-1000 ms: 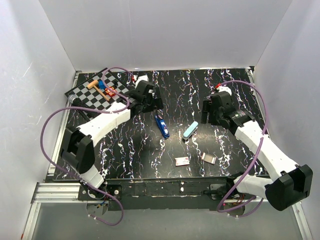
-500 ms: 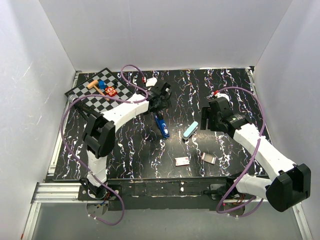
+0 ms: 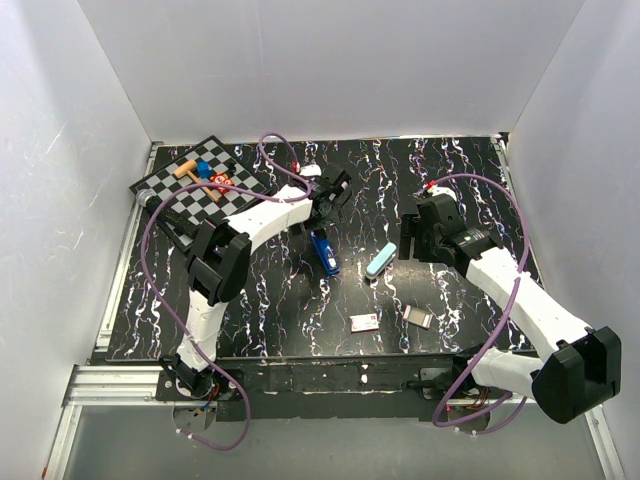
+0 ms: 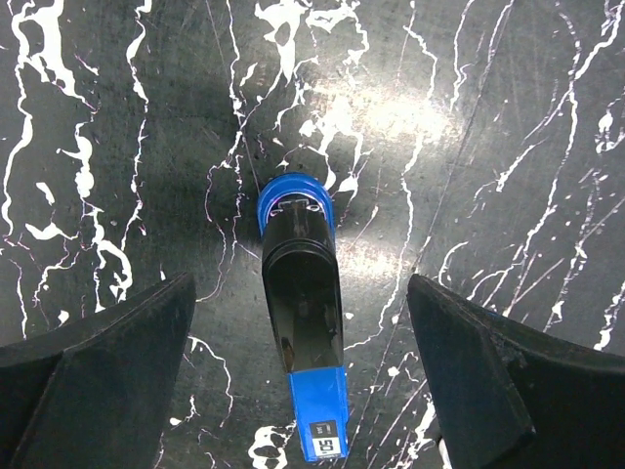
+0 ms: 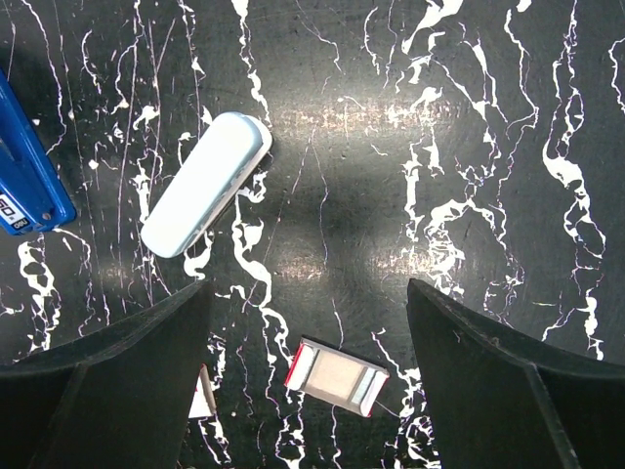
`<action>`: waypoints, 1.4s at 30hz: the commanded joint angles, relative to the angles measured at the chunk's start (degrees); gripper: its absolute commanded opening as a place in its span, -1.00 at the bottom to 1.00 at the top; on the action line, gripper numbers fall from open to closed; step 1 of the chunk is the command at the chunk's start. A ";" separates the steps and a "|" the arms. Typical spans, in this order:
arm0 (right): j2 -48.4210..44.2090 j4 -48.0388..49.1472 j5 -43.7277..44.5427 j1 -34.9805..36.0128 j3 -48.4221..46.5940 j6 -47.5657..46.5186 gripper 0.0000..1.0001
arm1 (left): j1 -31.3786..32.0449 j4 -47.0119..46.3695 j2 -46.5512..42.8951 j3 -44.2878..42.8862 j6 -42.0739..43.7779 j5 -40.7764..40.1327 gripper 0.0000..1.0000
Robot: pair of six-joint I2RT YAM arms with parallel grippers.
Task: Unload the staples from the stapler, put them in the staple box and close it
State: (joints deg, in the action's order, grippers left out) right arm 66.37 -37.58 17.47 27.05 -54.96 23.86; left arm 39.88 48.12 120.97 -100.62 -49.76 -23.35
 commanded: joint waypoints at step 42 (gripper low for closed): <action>-3.70 -1.53 -1.21 0.37 -1.20 0.84 0.73 | 0.64 -7.51 -10.47 7.62 17.57 6.47 -1.00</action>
State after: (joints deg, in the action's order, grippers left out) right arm 64.71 -37.87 16.10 27.09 -54.48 23.92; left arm 40.25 44.23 120.20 -95.72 -41.32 -20.03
